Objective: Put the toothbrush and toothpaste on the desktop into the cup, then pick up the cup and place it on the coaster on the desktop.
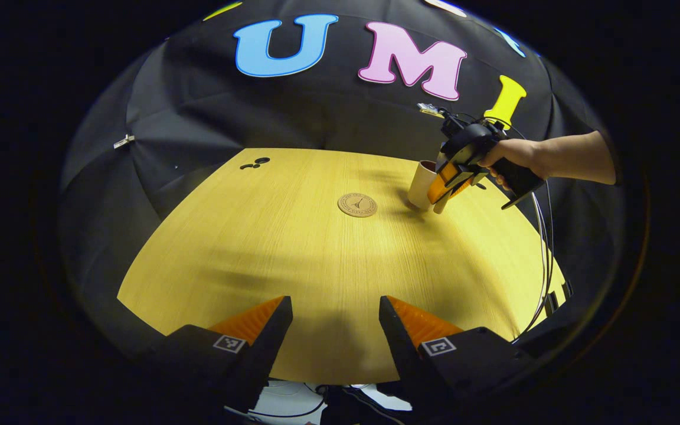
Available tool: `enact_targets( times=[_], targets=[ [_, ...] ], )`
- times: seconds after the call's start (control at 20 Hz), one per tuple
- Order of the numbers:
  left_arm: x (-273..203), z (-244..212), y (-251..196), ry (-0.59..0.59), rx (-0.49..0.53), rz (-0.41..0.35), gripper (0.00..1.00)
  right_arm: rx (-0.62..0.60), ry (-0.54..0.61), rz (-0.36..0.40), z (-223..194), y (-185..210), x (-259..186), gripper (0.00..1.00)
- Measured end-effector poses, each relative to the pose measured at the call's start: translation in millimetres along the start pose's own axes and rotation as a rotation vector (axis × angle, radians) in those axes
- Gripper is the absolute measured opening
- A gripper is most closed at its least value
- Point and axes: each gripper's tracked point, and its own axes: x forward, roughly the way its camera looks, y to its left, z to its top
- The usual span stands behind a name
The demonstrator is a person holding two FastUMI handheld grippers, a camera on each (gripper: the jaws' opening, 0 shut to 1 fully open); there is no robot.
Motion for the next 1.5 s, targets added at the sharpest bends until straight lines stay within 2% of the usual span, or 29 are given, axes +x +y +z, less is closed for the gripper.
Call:
enact_targets(
  times=[0.25,0.65,0.85,1.3,1.35,1.4,1.5],
  targets=[
    [1.5,5.0,7.6,-0.016,-0.007,0.004,0.92,-0.018,-0.022,0.049,23.3,40.1,-4.2,0.21],
    [-4.6,-6.1,29.2,-0.005,-0.036,0.021,0.92,-0.110,-0.006,0.092,32.2,98.4,3.4,0.22],
    [-8.4,-13.0,45.2,0.006,-0.069,0.037,0.92,-0.115,0.011,0.109,34.7,120.8,11.1,0.21],
    [-16.9,-26.8,71.8,0.020,-0.093,0.070,0.92,-0.140,0.037,0.105,30.2,151.8,34.2,0.22],
    [-17.6,-26.8,74.1,0.020,-0.095,0.071,0.92,-0.145,0.043,0.101,28.1,153.0,36.2,0.16],
    [-17.8,-26.7,75.5,0.018,-0.096,0.072,0.92,-0.150,0.050,0.093,25.1,152.9,37.7,0.22],
    [-19.2,-26.9,76.6,0.017,-0.095,0.073,0.92,-0.156,0.064,0.078,19.2,151.4,40.8,0.22]
  ],
)
